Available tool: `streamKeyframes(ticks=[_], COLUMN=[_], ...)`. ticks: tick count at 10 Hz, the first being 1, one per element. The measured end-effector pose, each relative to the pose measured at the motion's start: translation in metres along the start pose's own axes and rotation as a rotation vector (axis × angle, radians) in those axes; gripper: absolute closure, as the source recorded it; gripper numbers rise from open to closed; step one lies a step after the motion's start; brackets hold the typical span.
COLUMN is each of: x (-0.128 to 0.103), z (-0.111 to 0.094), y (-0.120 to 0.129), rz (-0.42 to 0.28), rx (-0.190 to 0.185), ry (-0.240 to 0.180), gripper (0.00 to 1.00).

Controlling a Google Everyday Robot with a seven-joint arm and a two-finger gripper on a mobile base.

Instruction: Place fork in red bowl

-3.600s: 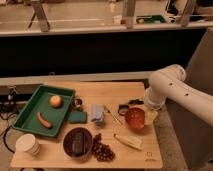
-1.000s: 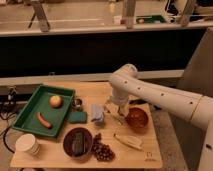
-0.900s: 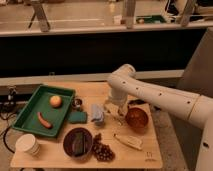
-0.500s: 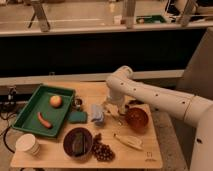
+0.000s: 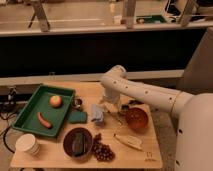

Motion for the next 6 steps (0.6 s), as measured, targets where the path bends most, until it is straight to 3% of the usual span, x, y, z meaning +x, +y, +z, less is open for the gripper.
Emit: streamKeyframes(ticks=[2,6], x=[0.008,0.015], z=[0.012,0.031], y=[-0.001,0.002], rz=[0.027,0.058], rx=[-0.010,-0.030], ry=[-0.011,-0.032], gripper=[0.32,0.32])
